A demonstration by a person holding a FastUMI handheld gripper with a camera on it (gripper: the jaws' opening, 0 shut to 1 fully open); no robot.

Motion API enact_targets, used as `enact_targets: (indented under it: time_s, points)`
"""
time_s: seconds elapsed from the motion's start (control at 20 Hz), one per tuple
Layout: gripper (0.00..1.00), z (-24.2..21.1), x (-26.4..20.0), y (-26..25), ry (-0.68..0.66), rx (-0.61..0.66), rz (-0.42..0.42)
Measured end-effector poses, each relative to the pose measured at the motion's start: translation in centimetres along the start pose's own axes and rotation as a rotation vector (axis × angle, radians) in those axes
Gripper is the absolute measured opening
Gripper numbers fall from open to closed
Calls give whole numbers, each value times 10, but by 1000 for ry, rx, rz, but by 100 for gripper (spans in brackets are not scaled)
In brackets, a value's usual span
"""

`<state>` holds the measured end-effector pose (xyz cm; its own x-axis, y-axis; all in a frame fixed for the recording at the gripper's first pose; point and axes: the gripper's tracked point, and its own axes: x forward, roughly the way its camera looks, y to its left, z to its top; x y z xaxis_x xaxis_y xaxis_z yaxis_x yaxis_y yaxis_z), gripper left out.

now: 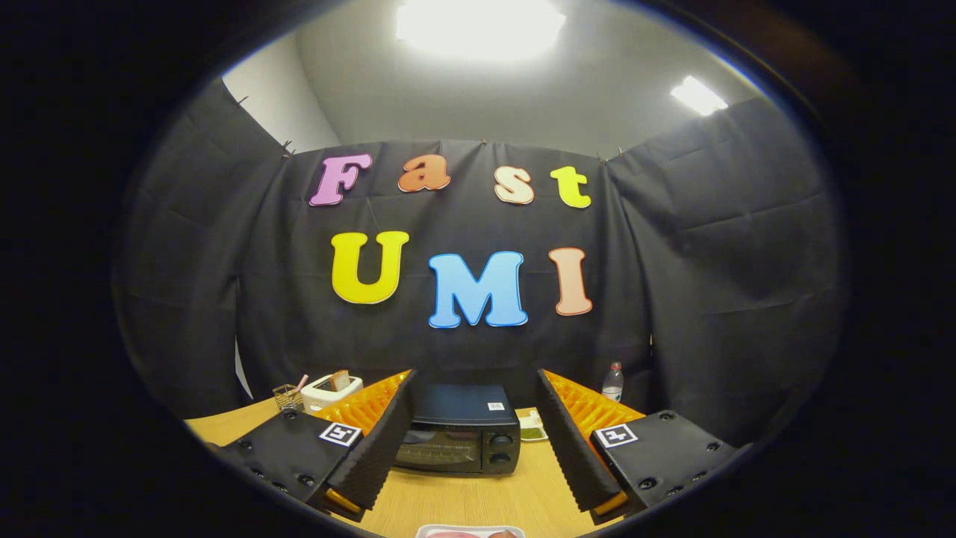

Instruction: Open the toaster oven, put the food inside, and close the toaster oven door.

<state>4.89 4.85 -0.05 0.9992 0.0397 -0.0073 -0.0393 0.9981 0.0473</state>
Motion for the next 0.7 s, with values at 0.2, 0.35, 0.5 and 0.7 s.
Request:
enact_targets:
  time_s: [0.2, 0.35, 0.5, 0.7]
  points:
    - [98, -7, 30, 24, 7, 11, 35]
    - [98, -16, 53, 39, 14, 17, 54]
    - [98, -30, 74, 53, 32, 24, 75]
    - [98, -54, 99, 70, 70, 25, 100]
